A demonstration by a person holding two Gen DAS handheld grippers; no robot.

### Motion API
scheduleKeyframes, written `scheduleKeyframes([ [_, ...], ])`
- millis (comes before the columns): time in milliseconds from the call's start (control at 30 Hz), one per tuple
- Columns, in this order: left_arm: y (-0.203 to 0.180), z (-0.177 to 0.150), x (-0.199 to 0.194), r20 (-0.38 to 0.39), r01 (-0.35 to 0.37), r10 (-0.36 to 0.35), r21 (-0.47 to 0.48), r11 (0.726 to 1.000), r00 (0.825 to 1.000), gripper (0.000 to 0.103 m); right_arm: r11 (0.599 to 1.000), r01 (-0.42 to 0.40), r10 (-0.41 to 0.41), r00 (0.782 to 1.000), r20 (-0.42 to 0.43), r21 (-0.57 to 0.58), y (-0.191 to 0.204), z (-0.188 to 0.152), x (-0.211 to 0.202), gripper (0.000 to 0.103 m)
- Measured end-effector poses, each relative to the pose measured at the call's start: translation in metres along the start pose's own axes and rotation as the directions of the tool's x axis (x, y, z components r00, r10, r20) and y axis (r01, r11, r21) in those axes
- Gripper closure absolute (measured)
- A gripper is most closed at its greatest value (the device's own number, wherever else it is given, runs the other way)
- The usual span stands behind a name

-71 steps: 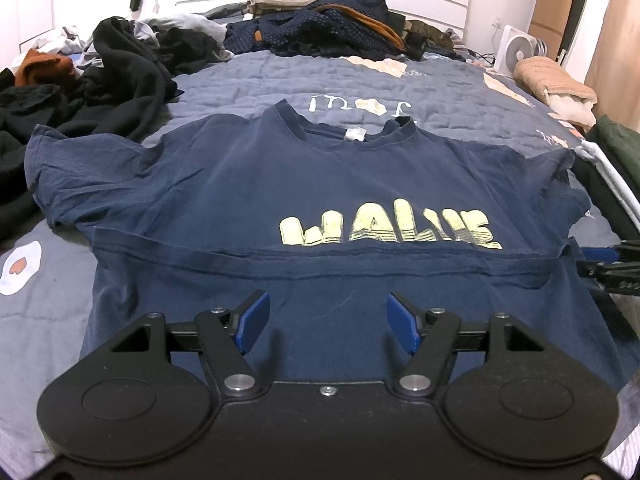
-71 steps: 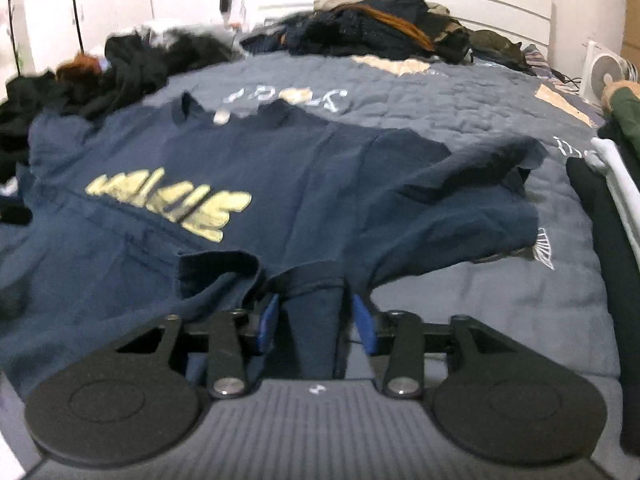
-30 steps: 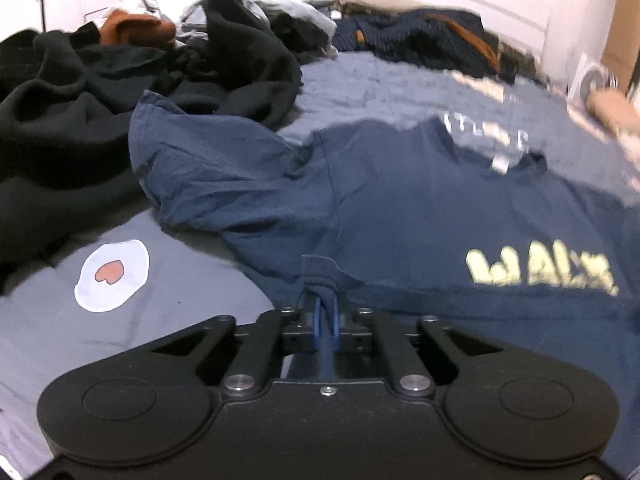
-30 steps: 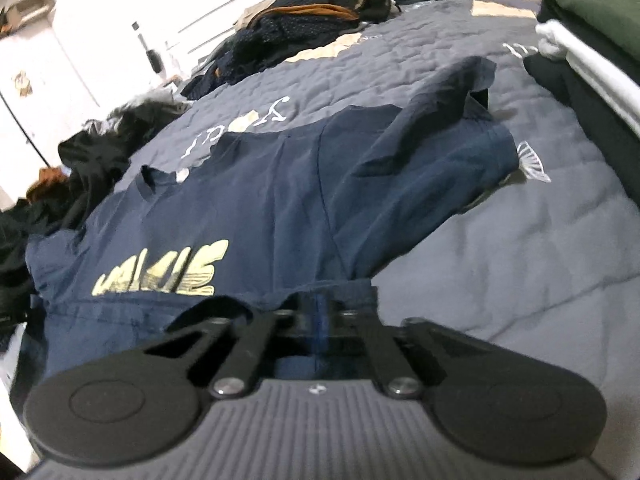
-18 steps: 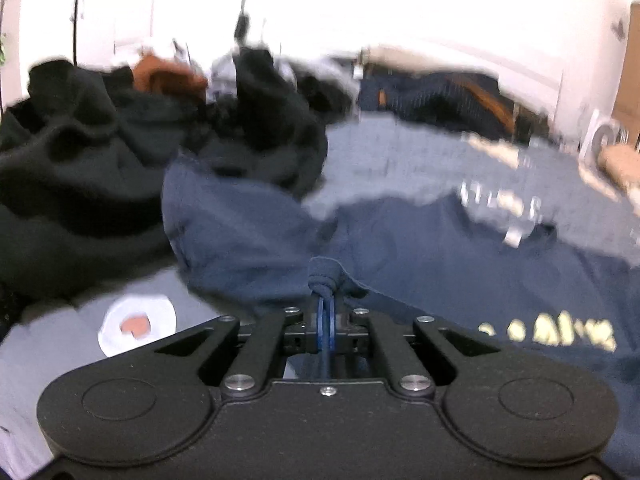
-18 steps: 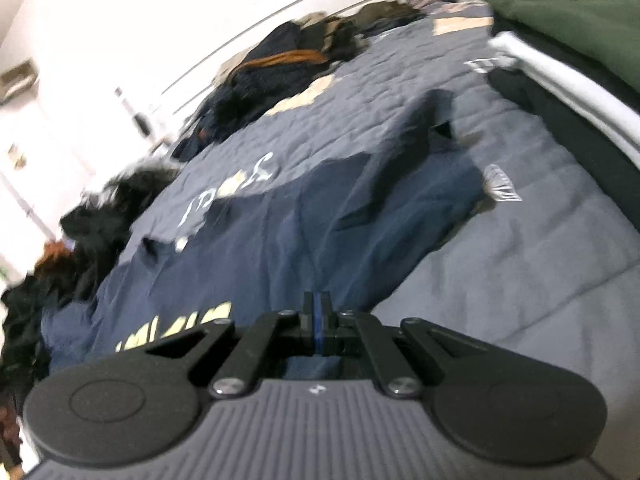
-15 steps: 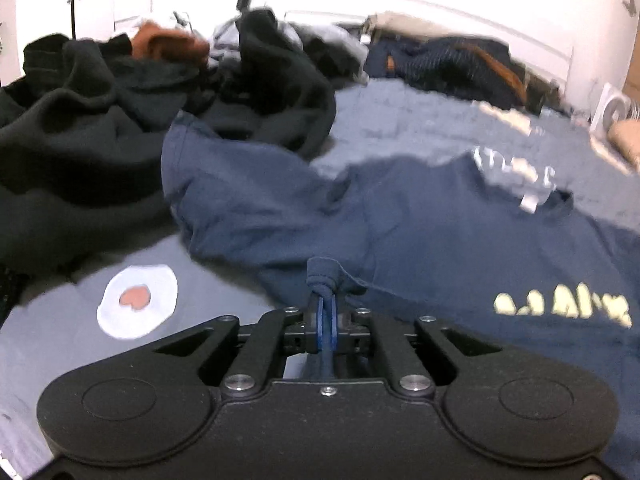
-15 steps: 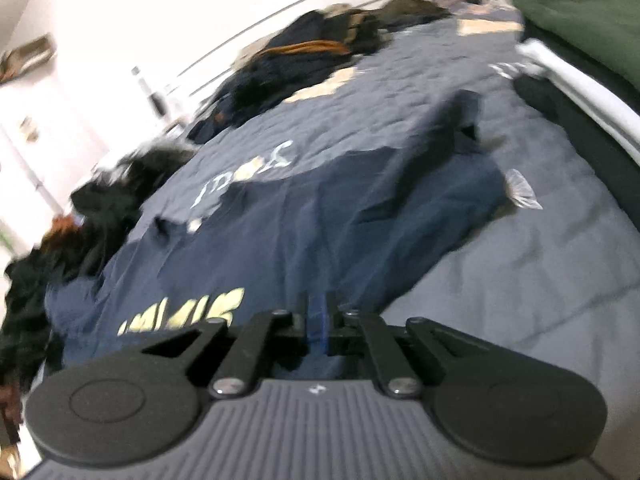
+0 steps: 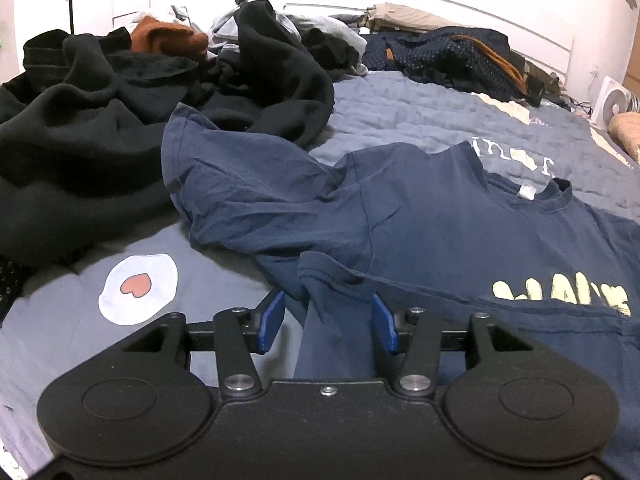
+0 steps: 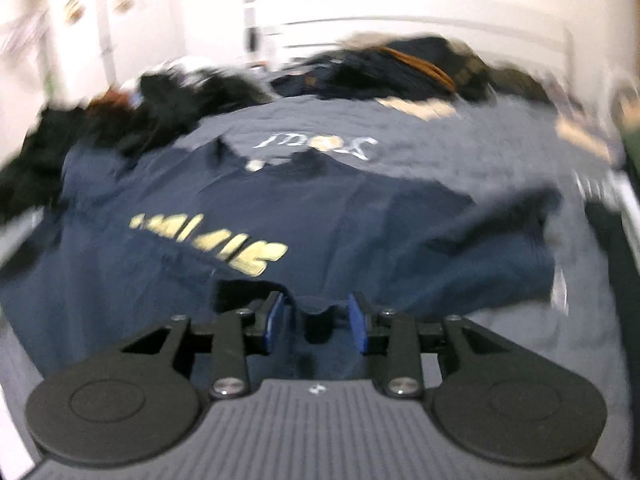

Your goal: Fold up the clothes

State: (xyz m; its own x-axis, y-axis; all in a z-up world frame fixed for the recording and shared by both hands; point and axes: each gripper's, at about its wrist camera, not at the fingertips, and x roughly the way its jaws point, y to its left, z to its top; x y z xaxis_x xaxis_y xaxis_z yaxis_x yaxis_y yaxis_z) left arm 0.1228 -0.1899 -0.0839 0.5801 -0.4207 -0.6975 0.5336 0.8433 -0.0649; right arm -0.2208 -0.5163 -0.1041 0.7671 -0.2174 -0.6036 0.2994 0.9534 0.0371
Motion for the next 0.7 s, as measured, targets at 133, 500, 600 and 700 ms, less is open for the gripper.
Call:
scheduleKeyframes([
  [133,0.001,0.000,0.002,-0.010,-0.007,0.007,-0.014,1.000,1.000,0.055,0.998,0.027,-0.029,0.999,-0.025,-0.062,0.010,0.001,0.017,0.067],
  [500,-0.003,-0.001,0.004,-0.017,-0.004,0.004,0.000,1.000,1.000,0.055,0.989,0.146,-0.146,0.989,-0.002,-0.007,0.000,-0.001,0.036,0.097],
  [600,-0.003,-0.001,0.003,-0.019,-0.004,0.004,-0.001,1.000,1.000,0.055,0.967,0.252,-0.253,0.967,0.016,0.031,-0.006,0.000,0.037,0.101],
  [700,-0.002,-0.002,0.003,-0.020,-0.007,0.007,-0.002,1.000,1.000,0.055,0.957,0.249,-0.250,0.968,-0.009,0.149,-0.026,0.000,0.029,0.101],
])
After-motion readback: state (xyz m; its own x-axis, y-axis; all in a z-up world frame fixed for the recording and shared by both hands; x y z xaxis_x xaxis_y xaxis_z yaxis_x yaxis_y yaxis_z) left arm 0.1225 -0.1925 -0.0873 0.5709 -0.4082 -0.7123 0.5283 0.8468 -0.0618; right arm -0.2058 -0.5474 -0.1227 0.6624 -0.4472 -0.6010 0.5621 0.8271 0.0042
